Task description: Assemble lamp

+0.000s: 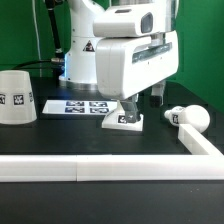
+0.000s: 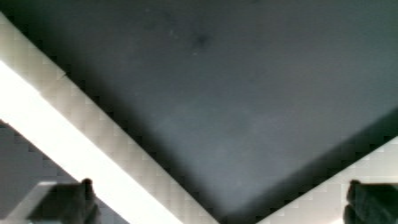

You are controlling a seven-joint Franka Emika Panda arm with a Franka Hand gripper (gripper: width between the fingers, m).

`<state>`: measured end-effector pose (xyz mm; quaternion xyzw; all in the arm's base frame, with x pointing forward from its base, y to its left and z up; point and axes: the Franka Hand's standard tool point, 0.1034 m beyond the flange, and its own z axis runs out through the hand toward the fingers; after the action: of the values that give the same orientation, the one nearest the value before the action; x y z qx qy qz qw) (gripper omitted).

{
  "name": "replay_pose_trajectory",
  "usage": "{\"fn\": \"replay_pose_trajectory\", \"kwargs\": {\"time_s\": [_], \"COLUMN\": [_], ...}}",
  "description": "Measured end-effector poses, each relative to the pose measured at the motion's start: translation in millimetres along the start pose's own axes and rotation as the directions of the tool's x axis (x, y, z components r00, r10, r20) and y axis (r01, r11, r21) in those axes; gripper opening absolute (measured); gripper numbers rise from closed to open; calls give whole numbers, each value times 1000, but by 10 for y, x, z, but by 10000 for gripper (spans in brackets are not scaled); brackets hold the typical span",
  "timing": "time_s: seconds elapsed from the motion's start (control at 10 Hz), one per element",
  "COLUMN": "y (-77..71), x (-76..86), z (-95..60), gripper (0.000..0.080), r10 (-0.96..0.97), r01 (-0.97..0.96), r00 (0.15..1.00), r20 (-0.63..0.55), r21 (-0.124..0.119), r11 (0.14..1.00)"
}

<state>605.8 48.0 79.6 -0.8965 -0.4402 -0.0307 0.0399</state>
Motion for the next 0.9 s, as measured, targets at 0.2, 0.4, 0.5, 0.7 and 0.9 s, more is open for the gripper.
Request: {"fn": "replay_pose_trajectory", "kwargs": {"time_s": [0.2, 0.4, 0.5, 0.7, 0.9], "y": [-139, -327, -379, -384, -391], "x": [-242, -508, -548, -543, -540], "z": [-97, -168, -181, -163, -166], "gripper": [700, 700, 700, 700, 700], "r10": [56, 81, 164, 284, 402], "r01": [-56, -81, -164, -285, -402], "r00": [998, 997, 986, 959, 915], "r20": [-2, -6, -10, -15, -20], "r21": [-23, -49, -46, -41, -39], "r11": [998, 995, 985, 958, 915]}}
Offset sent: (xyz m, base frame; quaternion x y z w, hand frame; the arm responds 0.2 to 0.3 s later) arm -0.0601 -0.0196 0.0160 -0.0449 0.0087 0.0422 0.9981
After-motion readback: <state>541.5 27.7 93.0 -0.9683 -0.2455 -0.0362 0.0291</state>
